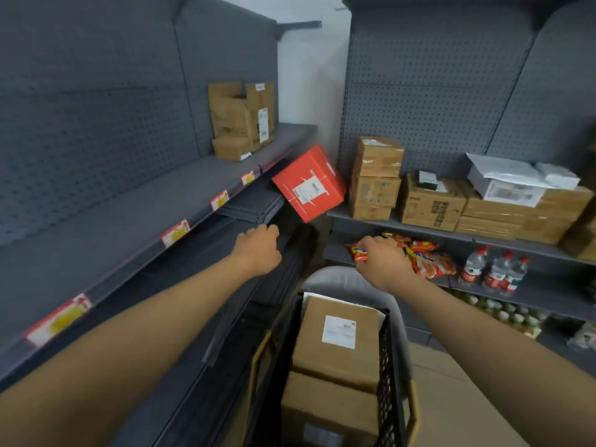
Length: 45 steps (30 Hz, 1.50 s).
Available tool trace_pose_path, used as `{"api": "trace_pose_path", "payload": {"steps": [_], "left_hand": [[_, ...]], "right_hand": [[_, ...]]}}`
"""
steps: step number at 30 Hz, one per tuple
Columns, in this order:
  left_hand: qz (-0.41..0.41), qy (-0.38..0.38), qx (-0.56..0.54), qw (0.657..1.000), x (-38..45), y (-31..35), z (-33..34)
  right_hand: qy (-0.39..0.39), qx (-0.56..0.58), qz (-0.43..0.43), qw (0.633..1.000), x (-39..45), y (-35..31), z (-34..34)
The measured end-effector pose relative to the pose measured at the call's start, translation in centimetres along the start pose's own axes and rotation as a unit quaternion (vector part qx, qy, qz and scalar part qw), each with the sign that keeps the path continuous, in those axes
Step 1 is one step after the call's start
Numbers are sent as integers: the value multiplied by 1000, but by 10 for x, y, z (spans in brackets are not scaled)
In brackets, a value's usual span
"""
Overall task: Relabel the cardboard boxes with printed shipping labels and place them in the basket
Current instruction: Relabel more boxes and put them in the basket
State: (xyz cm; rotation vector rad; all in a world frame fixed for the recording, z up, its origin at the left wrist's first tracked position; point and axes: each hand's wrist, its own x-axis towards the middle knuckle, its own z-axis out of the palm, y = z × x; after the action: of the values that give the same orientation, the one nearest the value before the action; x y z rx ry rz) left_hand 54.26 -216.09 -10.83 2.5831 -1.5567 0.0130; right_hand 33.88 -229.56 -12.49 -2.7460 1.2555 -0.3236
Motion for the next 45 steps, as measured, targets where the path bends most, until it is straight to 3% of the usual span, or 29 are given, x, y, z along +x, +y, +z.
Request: {"api": "trace_pose_path", "payload": {"steps": [4,8,16,21,27,35,42,45], "left_hand": [[-76,10,76,994,-66,-20,-15],[-170,34,79,982,-154,-50,-41],[-379,52,80,920,-399,-120,-59],[-528,100,99,837,-601,-137,-79],[-673,112,132,719,-842,-110,-110],[-803,110,124,572,-1064,-46,-115],[-872,109,99,466,-1205,-2,-88],[-903,114,96,402,-1257,19,-87]], "right_hand": [[-20,1,-82,996,-25,-22,7],[-32,17,-158,987,-50,-64,1],[-32,101,-411,906,-166,-267,3],[-34,166,-579,798,-314,-406,1],[-76,206,-703,677,-539,-523,-15],[-138,235,-806,526,-794,-585,-25],[-153,222,-888,374,-971,-634,-31],[-173,213,-911,310,-1038,-649,-33]]}}
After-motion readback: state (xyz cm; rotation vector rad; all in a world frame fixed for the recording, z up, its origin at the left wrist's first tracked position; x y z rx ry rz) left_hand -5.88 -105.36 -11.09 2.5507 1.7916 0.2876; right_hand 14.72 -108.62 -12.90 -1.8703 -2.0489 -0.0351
